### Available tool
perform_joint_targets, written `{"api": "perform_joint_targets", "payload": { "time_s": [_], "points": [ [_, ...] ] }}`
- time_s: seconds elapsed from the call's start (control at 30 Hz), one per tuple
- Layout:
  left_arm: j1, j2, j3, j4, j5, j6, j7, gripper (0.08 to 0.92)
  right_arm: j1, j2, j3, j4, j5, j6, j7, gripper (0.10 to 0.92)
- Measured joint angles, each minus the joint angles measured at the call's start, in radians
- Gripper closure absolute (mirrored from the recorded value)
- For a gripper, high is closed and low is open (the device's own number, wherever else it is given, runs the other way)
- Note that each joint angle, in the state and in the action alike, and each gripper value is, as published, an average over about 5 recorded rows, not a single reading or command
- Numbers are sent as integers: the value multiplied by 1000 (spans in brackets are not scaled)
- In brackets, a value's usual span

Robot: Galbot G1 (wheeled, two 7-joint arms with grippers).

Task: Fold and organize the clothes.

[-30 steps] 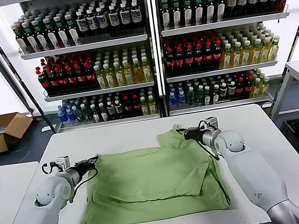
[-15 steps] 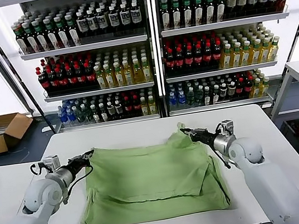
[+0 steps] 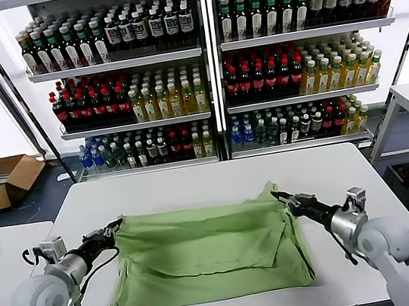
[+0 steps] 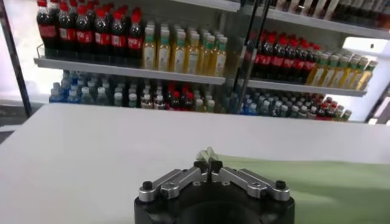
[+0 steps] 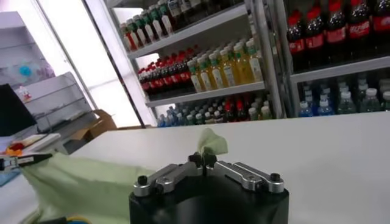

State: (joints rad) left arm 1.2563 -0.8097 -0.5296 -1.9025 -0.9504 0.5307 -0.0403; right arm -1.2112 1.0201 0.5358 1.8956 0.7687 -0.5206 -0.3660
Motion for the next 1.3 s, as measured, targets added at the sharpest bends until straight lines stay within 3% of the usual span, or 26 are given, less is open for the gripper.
{"api": "perform_joint_targets", "payload": {
  "time_s": [0.2,0.3,0.7,1.03,1.17,1.3],
  "points": [
    [125,-23,-39,-29,36,2,32,909,-133,2,41,64,-38,7,8,919],
    [171,-32,-55,-39,60,4,50,867,-177,-3,63,78,-64,11,11,902],
    [269,-34,-155,-85,120,18,44,527,-260,1,180,62,-133,125,36,559],
    [296,-107,-153,-144,126,-7,-53,238,-306,43,244,22,-168,309,58,275],
    [308,-159,-127,-154,137,-9,-97,183,-326,59,249,11,-184,361,60,210],
    [317,-202,-106,-151,150,-3,-124,178,-335,72,245,1,-199,398,62,203]
  ]
}}
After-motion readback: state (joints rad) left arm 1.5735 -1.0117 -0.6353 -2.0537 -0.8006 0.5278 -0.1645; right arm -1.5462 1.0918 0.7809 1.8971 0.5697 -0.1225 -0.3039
